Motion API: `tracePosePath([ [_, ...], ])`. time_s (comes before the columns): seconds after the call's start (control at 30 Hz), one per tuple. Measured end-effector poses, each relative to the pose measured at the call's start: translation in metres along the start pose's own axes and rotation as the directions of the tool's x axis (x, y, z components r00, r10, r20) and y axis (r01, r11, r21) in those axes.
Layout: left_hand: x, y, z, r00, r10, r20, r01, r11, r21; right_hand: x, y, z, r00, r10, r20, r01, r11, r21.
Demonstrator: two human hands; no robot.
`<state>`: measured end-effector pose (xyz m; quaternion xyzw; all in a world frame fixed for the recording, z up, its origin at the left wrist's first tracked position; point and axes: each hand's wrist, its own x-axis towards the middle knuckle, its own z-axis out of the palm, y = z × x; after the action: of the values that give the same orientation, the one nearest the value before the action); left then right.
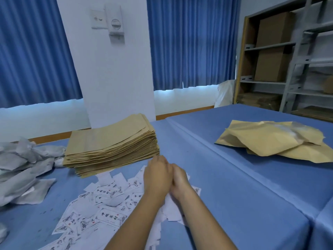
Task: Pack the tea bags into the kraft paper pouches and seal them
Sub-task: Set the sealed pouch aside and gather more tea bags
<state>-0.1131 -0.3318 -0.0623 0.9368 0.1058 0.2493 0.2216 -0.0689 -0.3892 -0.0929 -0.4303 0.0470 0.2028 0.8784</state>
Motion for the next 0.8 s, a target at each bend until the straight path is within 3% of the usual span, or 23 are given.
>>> tracePosePath([
  [0.13, 0.058, -0.062, -0.028, 0.997, -0.027, -0.07, 0.054, 0.905, 0.421, 0.01, 0.023, 0.035, 0.999, -0.035, 0.026, 0.043, 0.901, -0.432],
  [0.23, 0.098, -0.107, -0.045, 1.0, -0.016, -0.012, 0.02, 0.853, 0.522, 0.014, 0.033, 0.033, 0.995, -0.066, 0.08, 0.101, 0.777, -0.622],
  [0.3, 0.118, -0.13, -0.051, 0.994, -0.082, 0.074, 0.028, 0.834, 0.551, 0.015, 0.033, 0.029, 0.991, -0.074, 0.109, 0.128, 0.73, -0.671],
  [0.4, 0.128, -0.145, -0.044, 0.982, -0.125, 0.142, 0.022, 0.821, 0.571, 0.015, 0.032, 0.029, 0.991, -0.072, 0.116, 0.132, 0.725, -0.676],
  [0.6, 0.103, -0.145, -0.031, 0.998, 0.046, 0.03, -0.054, 0.733, 0.678, 0.01, 0.029, 0.031, 0.993, -0.057, 0.105, 0.114, 0.726, -0.678],
  [0.7, 0.082, -0.146, -0.044, 0.987, 0.134, -0.086, -0.072, 0.856, 0.512, 0.007, 0.025, 0.033, 0.996, -0.002, 0.092, 0.056, 0.808, -0.586],
  [0.8, 0.049, -0.151, -0.073, 0.902, 0.264, -0.34, -0.201, 0.957, 0.21, 0.0, 0.014, 0.035, 0.983, 0.053, 0.176, -0.004, 0.963, -0.269],
])
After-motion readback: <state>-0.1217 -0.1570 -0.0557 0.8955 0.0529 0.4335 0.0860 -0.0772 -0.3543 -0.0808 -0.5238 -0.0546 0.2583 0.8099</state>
